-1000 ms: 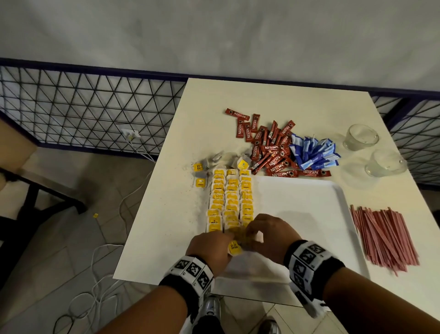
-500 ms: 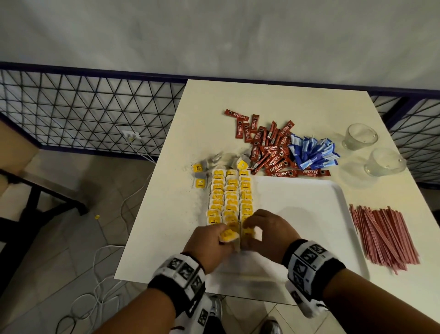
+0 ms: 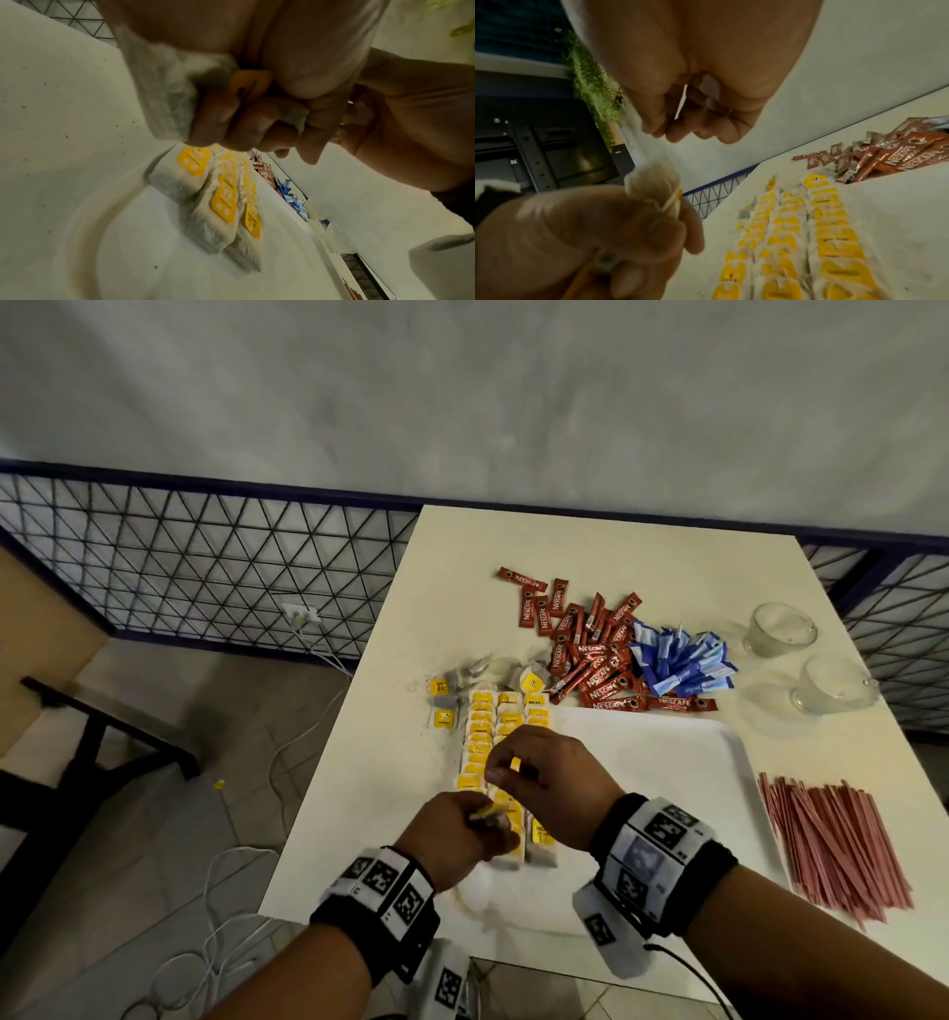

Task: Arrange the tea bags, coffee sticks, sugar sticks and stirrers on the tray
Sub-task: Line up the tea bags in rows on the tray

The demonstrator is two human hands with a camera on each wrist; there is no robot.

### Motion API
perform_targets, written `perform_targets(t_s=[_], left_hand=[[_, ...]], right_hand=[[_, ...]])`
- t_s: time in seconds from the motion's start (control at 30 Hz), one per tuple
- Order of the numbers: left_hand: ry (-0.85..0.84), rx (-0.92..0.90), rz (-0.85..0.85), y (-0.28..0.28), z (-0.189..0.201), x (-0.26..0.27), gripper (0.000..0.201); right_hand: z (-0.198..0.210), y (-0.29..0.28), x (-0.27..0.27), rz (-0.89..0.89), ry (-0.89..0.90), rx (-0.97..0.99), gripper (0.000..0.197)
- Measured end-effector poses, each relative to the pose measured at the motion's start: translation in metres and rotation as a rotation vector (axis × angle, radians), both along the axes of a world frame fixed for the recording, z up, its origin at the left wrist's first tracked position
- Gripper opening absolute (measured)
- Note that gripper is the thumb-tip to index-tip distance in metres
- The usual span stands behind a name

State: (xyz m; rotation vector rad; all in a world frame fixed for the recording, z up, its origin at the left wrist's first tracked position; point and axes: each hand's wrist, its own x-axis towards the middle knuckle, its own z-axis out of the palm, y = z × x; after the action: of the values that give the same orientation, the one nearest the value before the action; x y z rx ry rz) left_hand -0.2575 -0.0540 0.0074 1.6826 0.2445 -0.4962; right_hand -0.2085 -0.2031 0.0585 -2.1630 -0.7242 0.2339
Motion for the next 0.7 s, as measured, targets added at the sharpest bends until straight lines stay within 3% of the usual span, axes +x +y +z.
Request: perform_targets(t_s=[0.17, 0.23, 0.33, 0.47, 0.6, 0.7], left_hand=[[-0.045, 0.218, -0.099, 0.005, -0.001, 0.000, 0.021], [-0.036, 0.262, -0.116, 0.004, -0.002, 0.002, 0.019], [0.001, 0.208, -0.089, 0.002, -0.003, 0.003, 0.011], [0.019, 0.245, -0.153, 0.004, -0.007, -0.002, 0.019], [-0.132, 0.386, 0.040, 0.015, -0.010, -0.008, 0.019], [-0.284, 0.369, 0.157, 0.010, 0.009, -0.008, 0.021]], right_hand=[[-0.005, -0.005, 0.004, 0.107, 0.048, -0.219, 0.027], [-0.009, -0.004, 0.003, 0.136, 0.041, -0.271, 0.020], [-0.006, -0.002, 0.002, 0.085, 0.032, -0.194, 0.015], [0.001, -0.005, 0.003, -0.021, 0.032, -0.136, 0.003], [0.001, -0.010, 0.008, -0.180, 0.052, -0.173, 0.023], [0.000, -0.007, 0.009, -0.228, 0.135, -0.230, 0.033]])
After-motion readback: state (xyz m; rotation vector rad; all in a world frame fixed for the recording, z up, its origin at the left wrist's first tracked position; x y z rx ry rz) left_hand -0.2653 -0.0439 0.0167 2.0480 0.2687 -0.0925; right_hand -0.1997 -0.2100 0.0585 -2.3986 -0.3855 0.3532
